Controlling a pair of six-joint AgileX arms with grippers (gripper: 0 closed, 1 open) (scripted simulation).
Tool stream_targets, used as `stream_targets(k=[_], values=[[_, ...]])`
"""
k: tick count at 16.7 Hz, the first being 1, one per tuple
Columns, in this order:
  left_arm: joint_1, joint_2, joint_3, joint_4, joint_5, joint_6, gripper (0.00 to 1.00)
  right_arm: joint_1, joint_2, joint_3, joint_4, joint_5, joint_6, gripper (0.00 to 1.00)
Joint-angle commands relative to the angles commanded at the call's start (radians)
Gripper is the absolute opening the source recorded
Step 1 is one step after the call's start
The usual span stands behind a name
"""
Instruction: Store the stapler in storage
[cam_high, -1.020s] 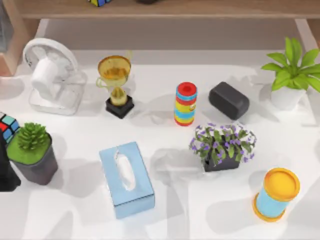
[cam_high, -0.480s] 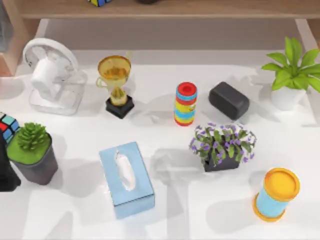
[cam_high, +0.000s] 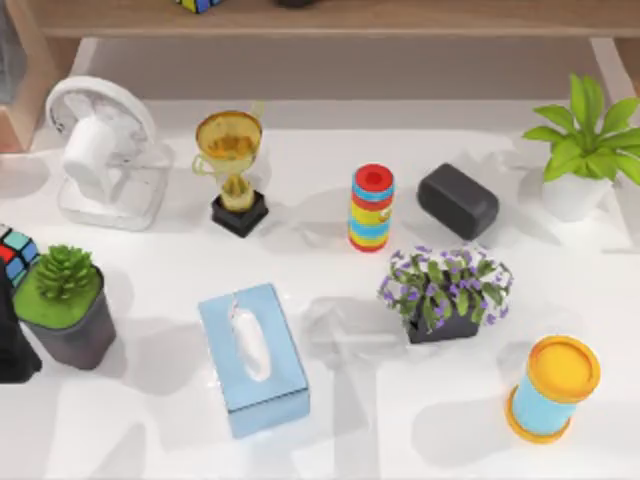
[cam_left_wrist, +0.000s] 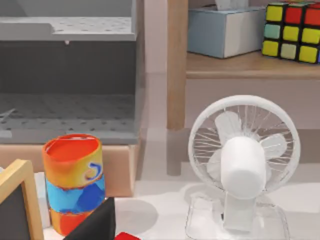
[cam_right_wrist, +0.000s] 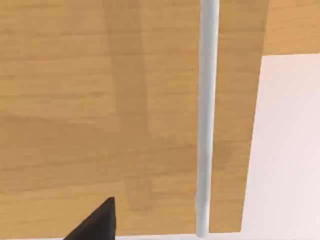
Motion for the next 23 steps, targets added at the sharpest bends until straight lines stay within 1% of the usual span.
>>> stream_targets(k=[3,6,12,17,21,23], values=[[0.0,0.0,0.0,0.0,0.0,0.0,1.0,0.056,0.026,-0.079,0.112,-0.067,-0.028,1.0],[0.0,0.0,0.0,0.0,0.0,0.0,1.0,0.082,0.037,-0.106,0.155,-0.093,-0.036,1.0],[0.0,0.0,0.0,0.0,0.0,0.0,1.0,0.081,0.036,-0.1,0.15,-0.09,-0.035,1.0],[0.0,0.0,0.0,0.0,0.0,0.0,1.0,0.137,0.061,-0.032,0.103,-0.038,-0.037,1.0],[0.0,0.0,0.0,0.0,0.0,0.0,1.0,0.141,0.062,-0.027,0.1,-0.034,-0.037,1.0],[0.0,0.0,0.0,0.0,0.0,0.0,1.0,0.141,0.062,-0.027,0.1,-0.034,-0.037,0.85]])
